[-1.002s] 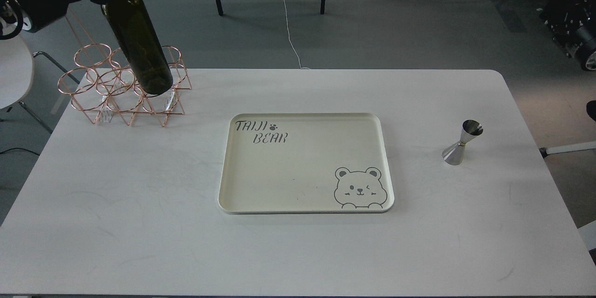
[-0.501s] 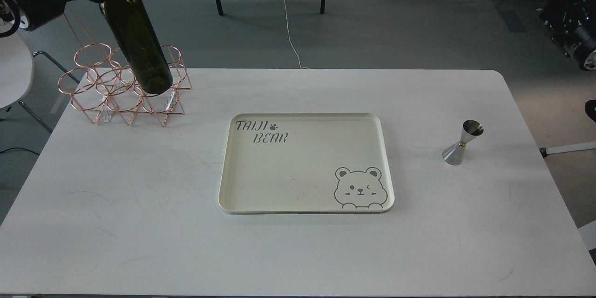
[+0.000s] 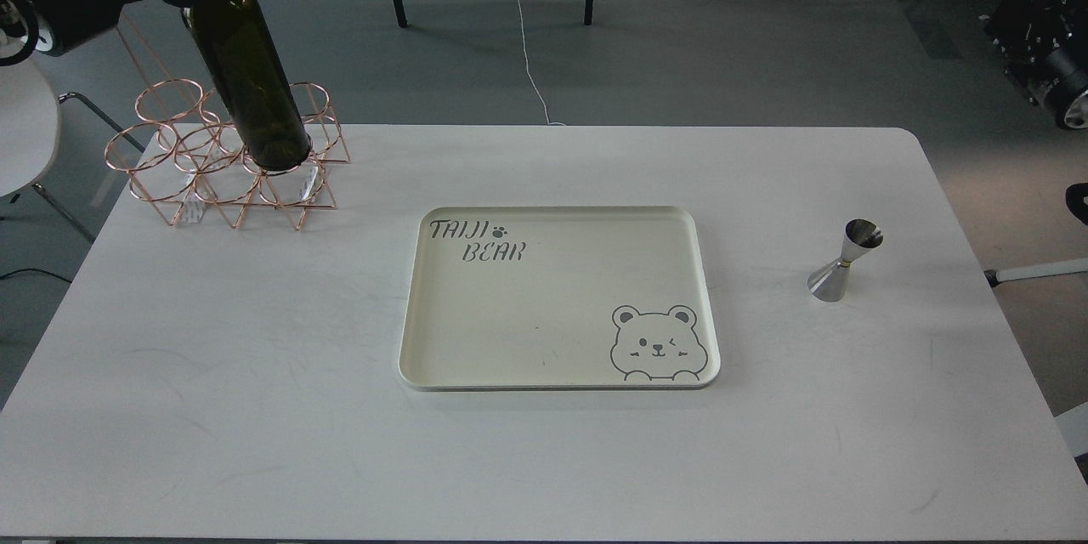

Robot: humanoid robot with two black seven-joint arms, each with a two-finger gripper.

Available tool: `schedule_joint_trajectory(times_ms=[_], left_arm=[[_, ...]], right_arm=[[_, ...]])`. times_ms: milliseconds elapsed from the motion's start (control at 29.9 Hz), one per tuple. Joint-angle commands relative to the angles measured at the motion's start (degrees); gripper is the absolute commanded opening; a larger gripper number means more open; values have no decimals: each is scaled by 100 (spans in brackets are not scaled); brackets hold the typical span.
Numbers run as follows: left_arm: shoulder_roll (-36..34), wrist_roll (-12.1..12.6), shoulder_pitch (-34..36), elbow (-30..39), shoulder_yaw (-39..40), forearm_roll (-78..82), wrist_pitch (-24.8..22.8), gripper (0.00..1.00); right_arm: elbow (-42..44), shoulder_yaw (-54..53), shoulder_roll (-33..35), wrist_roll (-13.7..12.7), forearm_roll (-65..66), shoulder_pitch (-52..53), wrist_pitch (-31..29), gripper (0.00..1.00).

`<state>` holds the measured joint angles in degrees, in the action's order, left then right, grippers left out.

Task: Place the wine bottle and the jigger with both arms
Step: 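Lower the bottle into a slot of the copper rack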

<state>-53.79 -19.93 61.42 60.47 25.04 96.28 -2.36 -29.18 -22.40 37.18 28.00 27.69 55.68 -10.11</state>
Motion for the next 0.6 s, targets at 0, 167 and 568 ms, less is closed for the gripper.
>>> schedule_joint_trajectory(times_ms=[0,167,568], left_arm=[[27,7,-59,-1,-8,-4,-1,18],[150,24,-77,-9,-157,-21,25,19],[501,7,-332,-475,-535,-48,236,29]], right_arm=[[0,-1,0,0,0,4,0,97],[0,-1,0,0,0,-5,0,97],[0,-10,0,0,0,-5,0,97]])
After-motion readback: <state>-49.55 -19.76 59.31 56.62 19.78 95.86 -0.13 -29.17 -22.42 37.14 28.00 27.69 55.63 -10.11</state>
